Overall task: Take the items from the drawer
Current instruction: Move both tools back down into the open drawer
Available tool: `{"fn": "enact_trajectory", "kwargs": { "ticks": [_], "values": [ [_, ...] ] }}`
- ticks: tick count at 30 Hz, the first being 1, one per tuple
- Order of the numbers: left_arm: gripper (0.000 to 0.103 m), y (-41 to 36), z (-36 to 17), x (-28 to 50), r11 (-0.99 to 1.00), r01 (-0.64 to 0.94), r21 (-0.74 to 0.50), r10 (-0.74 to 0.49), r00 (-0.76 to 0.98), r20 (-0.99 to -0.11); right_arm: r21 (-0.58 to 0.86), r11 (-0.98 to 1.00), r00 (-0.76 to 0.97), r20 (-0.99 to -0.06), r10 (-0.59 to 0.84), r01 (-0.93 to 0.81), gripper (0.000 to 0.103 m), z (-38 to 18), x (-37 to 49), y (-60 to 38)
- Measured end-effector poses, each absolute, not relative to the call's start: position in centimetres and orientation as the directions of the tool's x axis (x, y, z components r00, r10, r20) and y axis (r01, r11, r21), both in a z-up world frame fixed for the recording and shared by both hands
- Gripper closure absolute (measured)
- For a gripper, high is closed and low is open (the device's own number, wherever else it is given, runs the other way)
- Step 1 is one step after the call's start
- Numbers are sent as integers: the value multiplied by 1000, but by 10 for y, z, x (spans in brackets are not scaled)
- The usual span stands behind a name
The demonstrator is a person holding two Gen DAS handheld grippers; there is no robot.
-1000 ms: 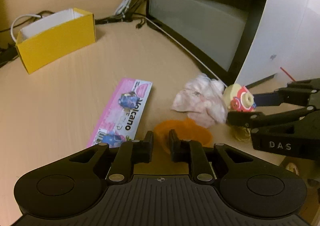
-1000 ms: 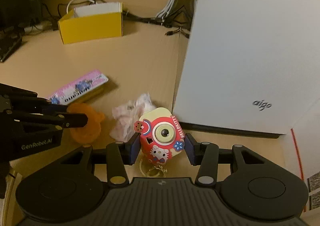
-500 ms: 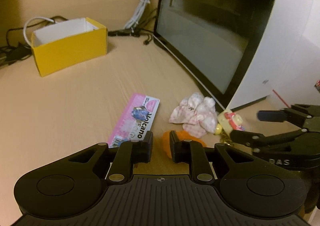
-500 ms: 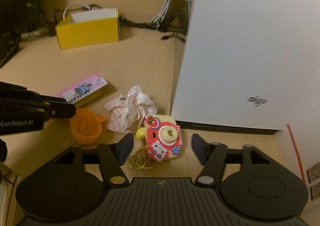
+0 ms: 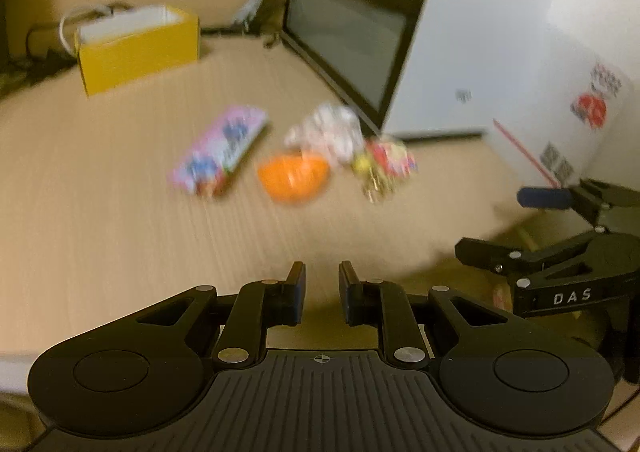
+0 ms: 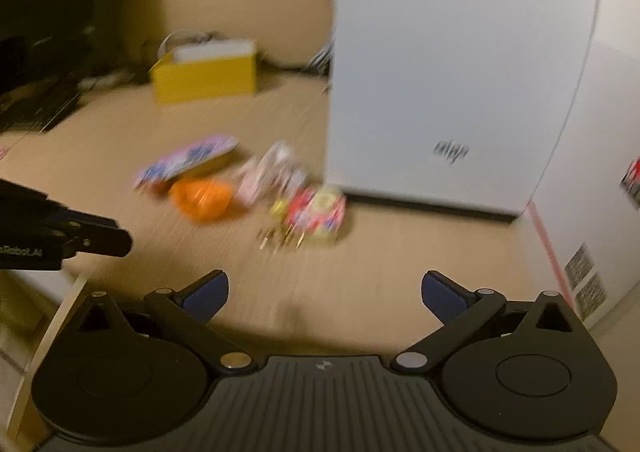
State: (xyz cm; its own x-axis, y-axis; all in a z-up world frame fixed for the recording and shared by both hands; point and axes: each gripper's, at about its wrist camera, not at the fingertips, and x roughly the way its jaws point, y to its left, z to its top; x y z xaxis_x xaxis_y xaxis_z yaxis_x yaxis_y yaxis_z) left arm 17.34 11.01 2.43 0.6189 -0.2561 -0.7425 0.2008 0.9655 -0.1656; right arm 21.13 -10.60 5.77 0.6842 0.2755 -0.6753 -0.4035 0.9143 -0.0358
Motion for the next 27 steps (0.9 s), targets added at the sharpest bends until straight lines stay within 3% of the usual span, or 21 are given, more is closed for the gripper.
{"fn": "enact_trajectory", "kwargs": {
  "ticks": [10, 16, 19, 22, 27],
  "values": [
    [83, 106, -6, 142, 982, 121, -145, -187, 512, -838, 22, 846, 486, -810, 327, -533, 0, 13, 182, -110],
    [83, 143, 11, 147, 989, 44, -139, -139, 555, -820, 280, 844, 244, -873, 422, -457, 0, -19, 191, -89],
    [83, 152, 15, 151, 990, 36, -134, -131, 558, -820, 324, 804, 136, -887, 441, -498, 2, -32, 181, -56],
    [83, 152, 14, 155, 992, 57, -112, -125, 540, -832, 321, 745, 47, -903, 427, -585, 17, -46, 169, -19],
    [83, 153, 9, 156, 989, 81, -122, -146, 523, -840, 344, 669, -94, -920, 381, -659, 61, -66, 156, 24]
  ]
}}
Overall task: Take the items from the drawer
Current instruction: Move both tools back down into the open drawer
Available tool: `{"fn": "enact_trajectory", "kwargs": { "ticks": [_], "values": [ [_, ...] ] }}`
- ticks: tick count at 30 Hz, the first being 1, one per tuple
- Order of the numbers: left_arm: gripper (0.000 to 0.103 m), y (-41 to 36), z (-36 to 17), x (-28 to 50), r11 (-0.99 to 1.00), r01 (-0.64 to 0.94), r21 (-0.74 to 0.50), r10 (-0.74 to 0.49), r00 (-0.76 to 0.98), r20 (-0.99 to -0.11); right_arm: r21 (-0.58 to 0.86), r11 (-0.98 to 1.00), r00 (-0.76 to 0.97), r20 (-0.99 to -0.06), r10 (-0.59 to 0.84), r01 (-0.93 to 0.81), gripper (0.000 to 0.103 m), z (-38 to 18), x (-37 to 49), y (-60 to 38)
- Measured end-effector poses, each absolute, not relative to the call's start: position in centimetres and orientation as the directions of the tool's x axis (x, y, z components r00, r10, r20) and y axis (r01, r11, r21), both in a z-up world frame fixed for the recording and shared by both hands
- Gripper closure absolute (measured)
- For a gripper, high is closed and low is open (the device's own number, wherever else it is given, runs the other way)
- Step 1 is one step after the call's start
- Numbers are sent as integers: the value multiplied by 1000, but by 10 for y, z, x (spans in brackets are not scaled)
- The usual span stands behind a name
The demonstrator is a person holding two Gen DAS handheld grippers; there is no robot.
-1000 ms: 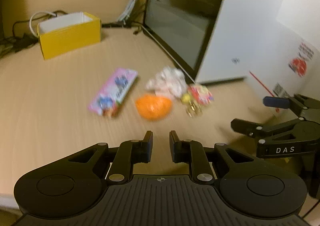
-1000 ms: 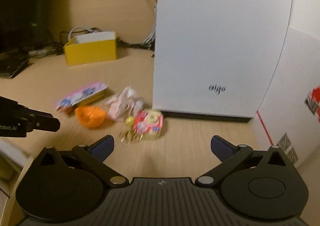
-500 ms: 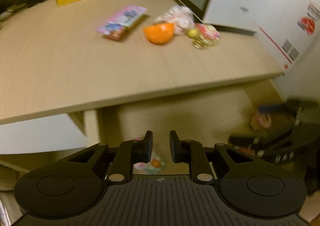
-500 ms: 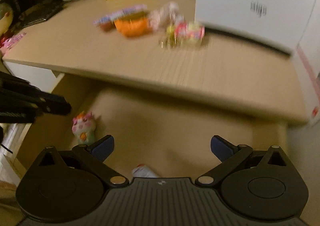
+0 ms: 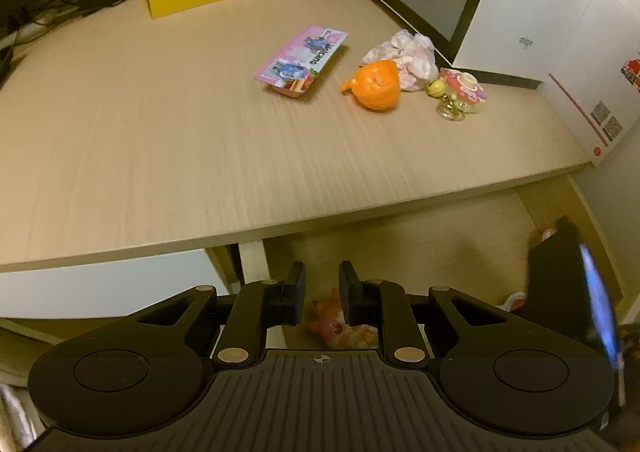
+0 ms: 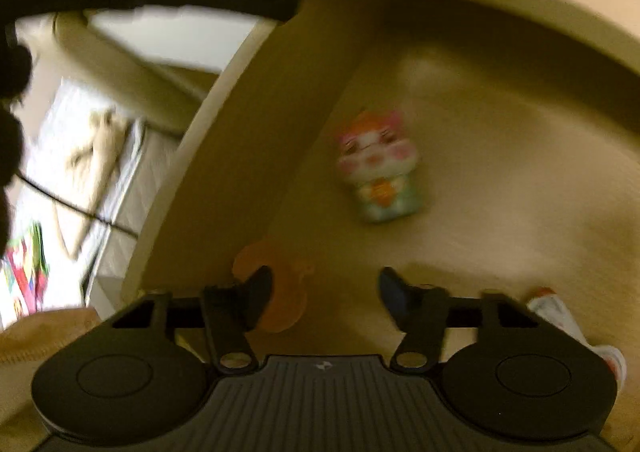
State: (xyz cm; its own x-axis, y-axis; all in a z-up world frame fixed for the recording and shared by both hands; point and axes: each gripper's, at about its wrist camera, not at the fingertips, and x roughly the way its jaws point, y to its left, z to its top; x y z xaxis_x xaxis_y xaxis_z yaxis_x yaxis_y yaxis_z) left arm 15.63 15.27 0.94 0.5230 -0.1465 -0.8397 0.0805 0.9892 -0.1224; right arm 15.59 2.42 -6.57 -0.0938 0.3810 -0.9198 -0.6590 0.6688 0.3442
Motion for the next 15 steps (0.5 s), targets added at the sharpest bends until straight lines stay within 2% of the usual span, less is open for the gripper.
{"fn": "enact_trajectory", "kwargs": {
  "ticks": [1, 3, 5, 8, 15],
  "values": [
    [83, 153, 9, 157, 988, 84, -127, -152, 520, -840, 331, 662, -99, -927, 363, -672, 65, -68, 154, 28],
    [83, 153, 7, 158, 988, 91, -128, -157, 516, -842, 329, 657, -113, -930, 350, -678, 84, -71, 153, 31],
    [83, 153, 6, 160, 987, 96, -129, -160, 511, -845, 354, 659, -127, -922, 367, -664, 95, -69, 154, 27],
    [83, 151, 4, 162, 985, 108, -135, -171, 498, -850, 358, 658, -115, -916, 384, -662, 100, -67, 151, 17],
    [83, 148, 0, 164, 983, 106, -147, -180, 487, -855, 343, 745, -46, -921, 388, -573, 100, -64, 171, -23]
  ]
}}
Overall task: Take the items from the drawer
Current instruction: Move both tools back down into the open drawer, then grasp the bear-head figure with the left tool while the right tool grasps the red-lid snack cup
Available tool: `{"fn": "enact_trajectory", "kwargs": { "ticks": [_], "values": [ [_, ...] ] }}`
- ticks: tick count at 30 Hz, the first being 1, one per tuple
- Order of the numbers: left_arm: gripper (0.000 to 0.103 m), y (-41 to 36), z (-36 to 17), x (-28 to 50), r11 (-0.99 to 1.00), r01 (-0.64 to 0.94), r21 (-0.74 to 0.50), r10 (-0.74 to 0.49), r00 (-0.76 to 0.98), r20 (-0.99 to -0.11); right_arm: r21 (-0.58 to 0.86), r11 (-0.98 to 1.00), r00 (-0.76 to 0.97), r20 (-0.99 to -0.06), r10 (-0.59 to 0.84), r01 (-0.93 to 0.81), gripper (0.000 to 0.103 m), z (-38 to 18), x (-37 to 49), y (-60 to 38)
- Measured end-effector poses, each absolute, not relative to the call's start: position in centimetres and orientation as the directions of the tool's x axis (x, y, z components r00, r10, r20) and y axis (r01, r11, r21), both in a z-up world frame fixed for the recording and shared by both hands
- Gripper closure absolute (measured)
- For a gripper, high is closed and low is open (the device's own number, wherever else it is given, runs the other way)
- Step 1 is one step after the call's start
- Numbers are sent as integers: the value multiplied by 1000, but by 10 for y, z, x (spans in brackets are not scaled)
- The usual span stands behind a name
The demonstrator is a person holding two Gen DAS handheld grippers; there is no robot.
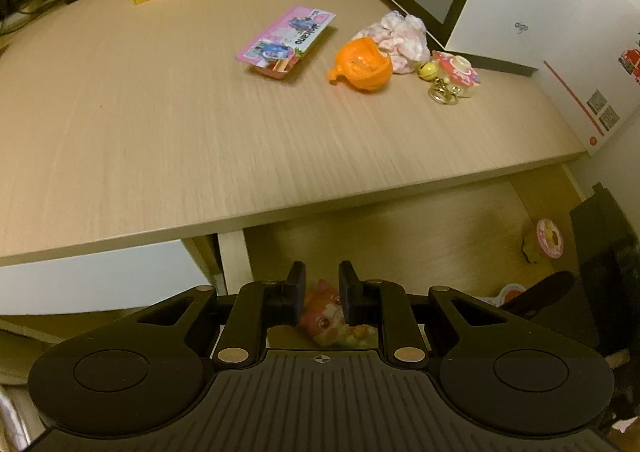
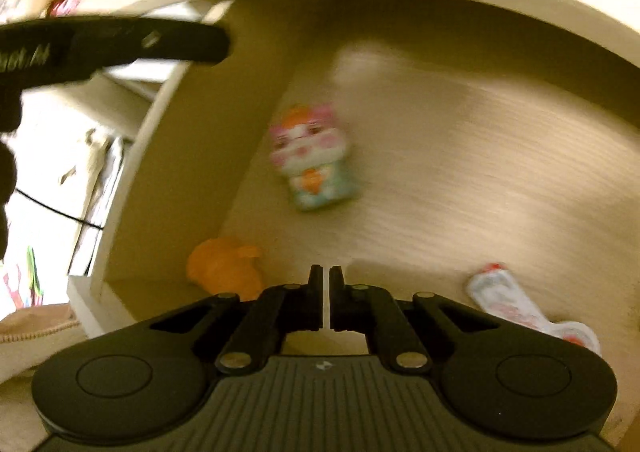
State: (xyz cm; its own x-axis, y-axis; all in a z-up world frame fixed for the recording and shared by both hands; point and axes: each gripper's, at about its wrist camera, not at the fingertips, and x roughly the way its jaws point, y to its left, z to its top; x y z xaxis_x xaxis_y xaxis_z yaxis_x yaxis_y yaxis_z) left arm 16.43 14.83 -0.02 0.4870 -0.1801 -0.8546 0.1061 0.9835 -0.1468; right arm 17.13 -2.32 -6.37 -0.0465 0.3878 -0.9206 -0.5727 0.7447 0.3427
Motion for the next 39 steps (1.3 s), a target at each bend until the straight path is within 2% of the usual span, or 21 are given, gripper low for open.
{"fn": "enact_trajectory", "kwargs": {
  "ticks": [2, 4, 6, 8, 10, 11, 14, 17, 20, 28, 31, 32, 34, 36, 37, 39],
  "values": [
    [83, 148, 0, 165, 983, 111, -145, -181, 488, -854, 371, 751, -68, -913, 402, -546, 98, -63, 175, -31],
    [83, 150, 0, 165, 983, 105, -150, -182, 493, -851, 421, 740, -111, -895, 431, -524, 90, -64, 173, -27],
    [83, 154, 1, 165, 984, 91, -156, -181, 500, -847, 453, 726, -150, -883, 445, -516, 61, -67, 168, -19],
    [83, 158, 3, 163, 985, 79, -153, -172, 506, -845, 455, 709, -163, -882, 441, -539, 55, -69, 163, -8],
    [83, 161, 4, 162, 986, 76, -150, -168, 508, -845, 438, 692, -171, -891, 421, -575, 55, -69, 160, 11],
    [83, 162, 5, 161, 986, 76, -150, -167, 511, -843, 427, 685, -175, -896, 407, -591, 59, -71, 161, 21],
    [83, 165, 7, 160, 985, 70, -157, -170, 522, -836, 415, 662, -211, -905, 369, -624, 90, -78, 158, 37],
    [83, 169, 6, 162, 985, 57, -162, -168, 522, -836, 422, 638, -206, -899, 387, -644, 90, -73, 153, 38],
    [83, 168, 4, 163, 985, 62, -162, -170, 515, -840, 437, 662, -180, -889, 421, -609, 95, -65, 162, 24],
    [83, 151, -5, 158, 977, 128, -173, -213, 478, -852, 304, 836, 79, -922, 378, -457, 97, -51, 226, -48],
    [83, 142, -9, 156, 972, 165, -166, -225, 457, -861, 313, 862, 113, -916, 385, -399, 95, -54, 242, -65],
    [83, 138, -11, 155, 971, 178, -162, -226, 446, -866, 331, 865, 123, -908, 401, -377, 93, -53, 245, -69],
    [83, 131, -17, 155, 966, 209, -156, -231, 412, -882, 373, 859, 141, -886, 442, -351, 83, -50, 246, -76],
    [83, 122, -22, 154, 959, 245, -146, -234, 381, -895, 429, 842, 167, -851, 498, -326, 44, -46, 243, -82],
    [83, 117, -24, 153, 955, 261, -143, -236, 372, -898, 455, 834, 181, -833, 523, -314, 38, -43, 241, -87],
    [83, 106, -27, 152, 938, 311, -151, -262, 352, -899, 504, 813, 199, -799, 567, -292, 37, -37, 235, -98]
  ]
}}
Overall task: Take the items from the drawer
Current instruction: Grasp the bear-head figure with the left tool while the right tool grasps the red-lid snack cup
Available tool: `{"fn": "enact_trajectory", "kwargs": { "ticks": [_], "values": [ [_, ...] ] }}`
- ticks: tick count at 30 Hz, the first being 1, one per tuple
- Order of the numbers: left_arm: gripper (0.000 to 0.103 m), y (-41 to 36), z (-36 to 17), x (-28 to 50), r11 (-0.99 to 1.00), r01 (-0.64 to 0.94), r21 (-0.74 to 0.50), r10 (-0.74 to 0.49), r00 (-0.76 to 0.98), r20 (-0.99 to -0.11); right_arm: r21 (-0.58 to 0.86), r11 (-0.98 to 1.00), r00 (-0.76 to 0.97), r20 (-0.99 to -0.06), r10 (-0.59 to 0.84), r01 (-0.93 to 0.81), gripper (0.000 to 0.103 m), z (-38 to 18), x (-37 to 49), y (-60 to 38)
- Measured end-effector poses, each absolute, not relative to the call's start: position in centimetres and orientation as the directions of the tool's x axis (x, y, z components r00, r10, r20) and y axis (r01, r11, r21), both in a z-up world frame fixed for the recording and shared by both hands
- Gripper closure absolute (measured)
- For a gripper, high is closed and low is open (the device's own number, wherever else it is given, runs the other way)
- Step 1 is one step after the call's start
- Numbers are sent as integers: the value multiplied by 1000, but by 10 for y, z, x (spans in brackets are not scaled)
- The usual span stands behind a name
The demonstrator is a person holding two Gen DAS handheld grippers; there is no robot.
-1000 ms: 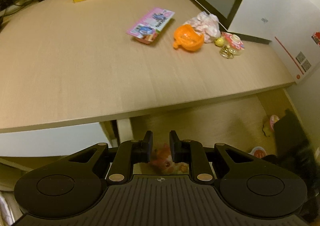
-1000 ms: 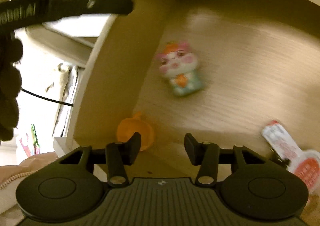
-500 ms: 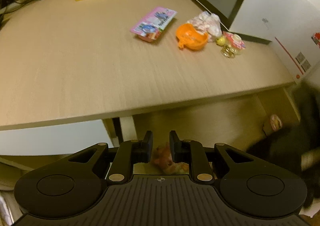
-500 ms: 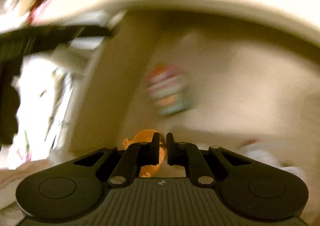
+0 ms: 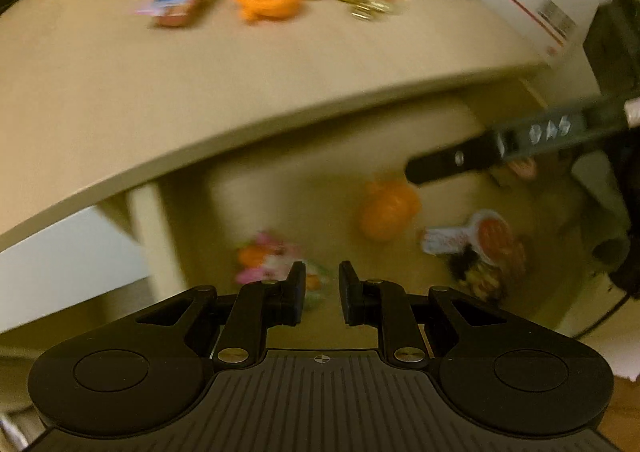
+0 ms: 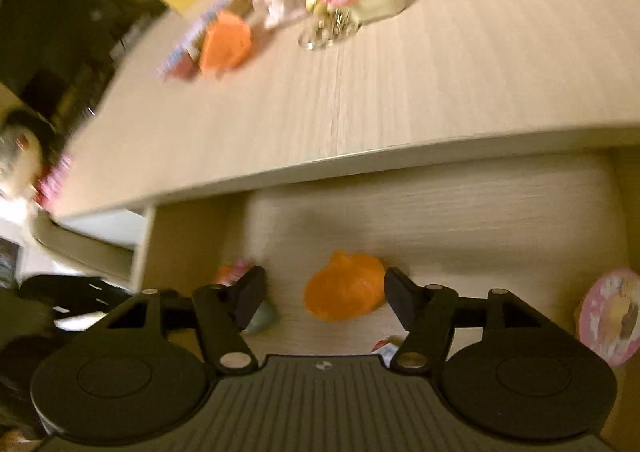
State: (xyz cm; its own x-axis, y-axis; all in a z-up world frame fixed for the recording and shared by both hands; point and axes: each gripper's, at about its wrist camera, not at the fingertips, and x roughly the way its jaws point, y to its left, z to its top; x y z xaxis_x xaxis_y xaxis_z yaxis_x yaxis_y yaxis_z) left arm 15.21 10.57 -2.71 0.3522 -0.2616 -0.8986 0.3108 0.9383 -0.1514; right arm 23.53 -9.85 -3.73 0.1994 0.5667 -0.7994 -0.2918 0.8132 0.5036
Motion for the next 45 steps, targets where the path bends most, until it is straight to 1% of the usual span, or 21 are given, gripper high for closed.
{"fn": "enact_trajectory", "kwargs": {
  "ticks": [4, 5, 7, 10, 12, 13, 15, 16, 18, 21, 25, 26, 27, 28, 29, 32, 35, 36, 40, 43, 45],
  "values": [
    [83, 79, -31, 149, 877, 438, -195, -347, 300, -889, 516, 816, 279, -768, 576, -262, 37, -19, 219, -126],
    [83, 71, -34, 150, 856, 474, -206, -367, 277, -888, 482, 837, 322, -774, 545, -259, 37, -13, 218, -137],
    [83, 55, -39, 153, 821, 528, -218, -392, 243, -887, 332, 903, 446, -788, 424, -271, 36, 2, 199, -147],
    [83, 30, -47, 157, 746, 630, -215, -419, 193, -887, 134, 952, 566, -778, 274, -276, 29, 14, 165, -149],
    [83, 13, -55, 159, 675, 700, -235, -437, 123, -891, 43, 963, 607, -768, 203, -268, 21, 22, 148, -163],
    [83, 8, -59, 162, 653, 709, -267, -443, 71, -894, 10, 966, 624, -762, 174, -258, 19, 26, 141, -165],
    [83, -1, -72, 173, 670, 661, -337, -433, -19, -901, -41, 975, 661, -741, 118, -221, 9, 28, 128, -172],
    [83, -3, -77, 177, 700, 623, -351, -421, -38, -906, -58, 978, 669, -737, 95, -203, 9, 29, 124, -175],
    [83, -2, -85, 185, 756, 523, -394, -419, -76, -905, -53, 980, 642, -762, 84, -192, 9, 37, 125, -191],
    [83, 3, -94, 193, 801, 356, -480, -469, -124, -874, -16, 988, 620, -780, 84, -154, 9, 41, 123, -205],
    [82, -13, -104, 194, 838, 322, -441, -426, -120, -897, -21, 991, 613, -788, 63, -129, 9, 41, 123, -207],
    [73, -17, -107, 196, 843, 309, -440, -429, -107, -897, -30, 991, 614, -787, 55, -127, 9, 42, 120, -209],
    [67, -19, -109, 197, 848, 296, -440, -431, -98, -897, -43, 991, 616, -786, 44, -125, 9, 40, 121, -205],
    [65, -21, -111, 198, 857, 283, -431, -425, -87, -901, -60, 991, 620, -784, 29, -123, 9, 40, 121, -204],
    [60, -24, -112, 199, 867, 271, -418, -416, -69, -907, -75, 990, 622, -783, 18, -123, 9, 40, 120, -204],
    [63, -31, -111, 198, 876, 282, -390, -402, -18, -916, -100, 987, 626, -780, -1, -124, 9, 39, 121, -204],
    [63, -42, -109, 195, 867, 351, -353, -383, 19, -923, -101, 988, 630, -776, -2, -121, 9, 41, 122, -206],
    [68, -45, -109, 193, 860, 384, -337, -375, 25, -927, -99, 988, 633, -775, -1, -121, 9, 42, 123, -207],
    [68, -40, -104, 183, 831, 457, -318, -368, 21, -930, -105, 985, 635, -772, 7, -139, 9, 43, 127, -206],
    [68, -23, -95, 182, 847, 444, -290, -348, 52, -936, -135, 970, 630, -776, 23, -202, 18, 39, 132, -197],
    [68, 2, -86, 179, 860, 406, -310, -366, 66, -928, -166, 946, 613, -789, 41, -278, 33, 31, 137, -184]
  ]
}}
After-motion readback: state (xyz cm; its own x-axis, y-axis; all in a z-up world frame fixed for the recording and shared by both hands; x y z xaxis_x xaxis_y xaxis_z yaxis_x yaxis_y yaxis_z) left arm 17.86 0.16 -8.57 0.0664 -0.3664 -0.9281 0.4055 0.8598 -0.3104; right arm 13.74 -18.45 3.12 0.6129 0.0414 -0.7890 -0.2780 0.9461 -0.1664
